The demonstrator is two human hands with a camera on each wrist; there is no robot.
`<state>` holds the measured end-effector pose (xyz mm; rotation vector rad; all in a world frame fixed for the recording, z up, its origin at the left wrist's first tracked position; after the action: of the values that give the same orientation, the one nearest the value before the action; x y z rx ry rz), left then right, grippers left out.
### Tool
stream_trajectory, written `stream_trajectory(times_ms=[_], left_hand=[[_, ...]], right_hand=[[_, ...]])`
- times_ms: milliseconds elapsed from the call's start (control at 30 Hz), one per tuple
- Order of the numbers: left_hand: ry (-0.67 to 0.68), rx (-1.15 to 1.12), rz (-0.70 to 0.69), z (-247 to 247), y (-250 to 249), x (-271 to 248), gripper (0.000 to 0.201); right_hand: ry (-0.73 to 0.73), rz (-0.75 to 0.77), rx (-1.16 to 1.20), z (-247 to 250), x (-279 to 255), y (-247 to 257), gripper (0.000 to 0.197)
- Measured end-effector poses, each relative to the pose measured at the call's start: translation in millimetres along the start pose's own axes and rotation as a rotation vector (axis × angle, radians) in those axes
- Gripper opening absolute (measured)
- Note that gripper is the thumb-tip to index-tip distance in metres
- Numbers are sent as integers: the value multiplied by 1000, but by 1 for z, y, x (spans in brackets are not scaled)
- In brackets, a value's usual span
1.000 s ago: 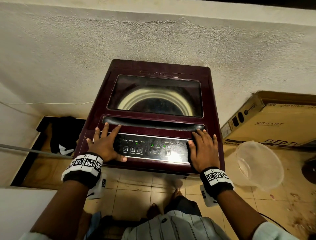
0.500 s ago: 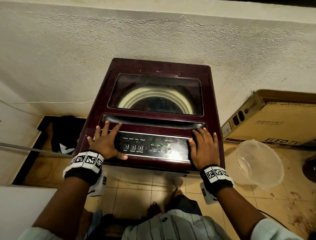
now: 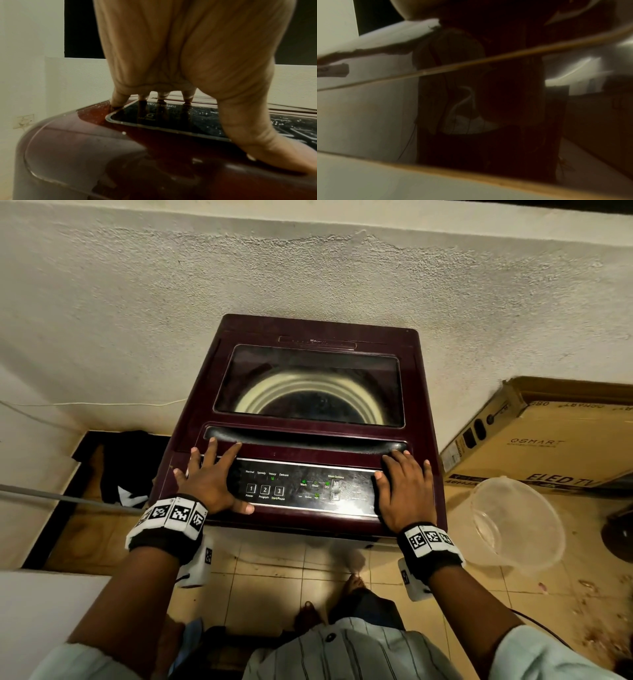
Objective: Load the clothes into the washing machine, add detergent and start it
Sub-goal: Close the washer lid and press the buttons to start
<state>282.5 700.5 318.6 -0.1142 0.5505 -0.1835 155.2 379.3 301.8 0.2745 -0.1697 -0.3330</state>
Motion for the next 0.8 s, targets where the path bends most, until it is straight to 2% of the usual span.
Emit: stream_trajectory(times_ms=[267, 367, 467, 533, 600, 633, 733, 800], left_hand=[[-13, 15, 11, -1, -4, -4, 129], [-18, -57, 27, -3, -11, -6, 118], [-109, -145, 38, -2, -28, -9, 90], [-223, -169, -42, -1, -46, -12, 59], [-312, -207, -132, -3, -72, -17, 26], [-328, -217, -175, -6, -87, -20, 23], [-335, -225, -323, -16, -135, -30, 52], [-341, -214, -426, -23, -165, -36, 58]], right_hand=[[-3, 7, -1, 0, 1, 0, 57], [6, 11, 20, 0, 0, -2, 57], [15, 13, 62, -1, -1, -4, 51], [0, -3, 149, 2, 1, -5, 46], [-80, -39, 314, 9, -1, -9, 39], [-153, -58, 369, 13, -4, -14, 35], [-345, -140, 367, 27, -25, -27, 24], [-357, -233, 352, 28, -41, -36, 25]])
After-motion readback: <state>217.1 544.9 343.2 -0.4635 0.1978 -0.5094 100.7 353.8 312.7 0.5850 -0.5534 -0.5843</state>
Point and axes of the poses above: each hand's wrist, its own x-axis towards the middle knuckle, its own z-axis out of the back of the hand, y = z × x, the point moved 4 cm from there along x, towards the middle knuckle, and after that the axes turned 3 degrees about x, right-handed, at the moved point
